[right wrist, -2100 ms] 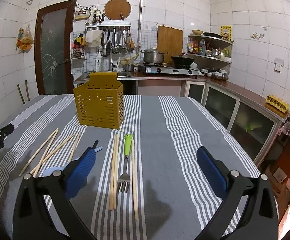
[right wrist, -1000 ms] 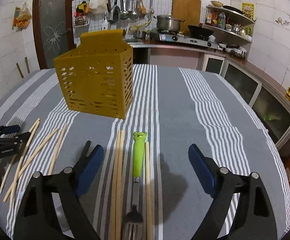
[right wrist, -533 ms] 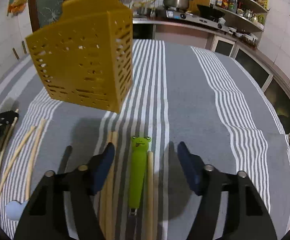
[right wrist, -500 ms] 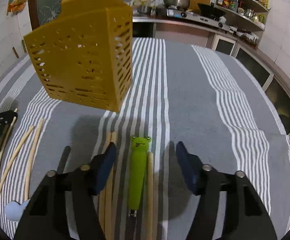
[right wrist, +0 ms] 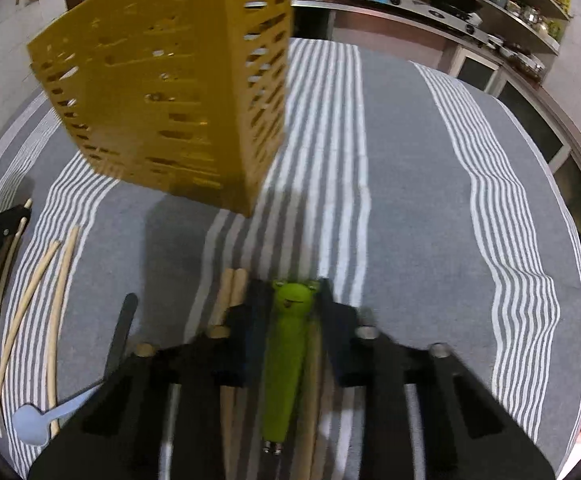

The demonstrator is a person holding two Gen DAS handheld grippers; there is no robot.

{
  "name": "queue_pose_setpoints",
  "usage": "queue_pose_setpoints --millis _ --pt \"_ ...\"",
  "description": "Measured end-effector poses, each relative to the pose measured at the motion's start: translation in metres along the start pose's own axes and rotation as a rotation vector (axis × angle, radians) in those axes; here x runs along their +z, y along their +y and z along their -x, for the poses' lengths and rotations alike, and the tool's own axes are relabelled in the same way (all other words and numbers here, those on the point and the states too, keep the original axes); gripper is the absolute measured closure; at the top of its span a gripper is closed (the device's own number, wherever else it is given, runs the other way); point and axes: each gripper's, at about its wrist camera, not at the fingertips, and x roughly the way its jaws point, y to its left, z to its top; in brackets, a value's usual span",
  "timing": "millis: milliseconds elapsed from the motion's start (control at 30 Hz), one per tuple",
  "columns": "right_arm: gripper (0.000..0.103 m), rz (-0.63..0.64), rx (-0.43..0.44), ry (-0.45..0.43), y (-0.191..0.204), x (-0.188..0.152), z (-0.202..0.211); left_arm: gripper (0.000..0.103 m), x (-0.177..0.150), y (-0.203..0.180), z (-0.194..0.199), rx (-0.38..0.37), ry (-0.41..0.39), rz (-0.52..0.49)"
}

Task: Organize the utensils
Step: 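Lift and carry the chopstick and fork with both tools over the yellow holder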

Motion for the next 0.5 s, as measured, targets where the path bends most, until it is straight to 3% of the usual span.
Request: queue_pose_setpoints --millis 133,500 --pt "0.08 -0.029 0.045 -0.017 -0.005 -0.002 0.011 0.099 0.001 0.005 0.004 -0.034 0.003 0.026" --pt "0.08 -0.043 0.079 -0.264 -0.007 -0.007 0.096 0.099 0.0 0.005 0.065 -0.098 -0.14 0.032"
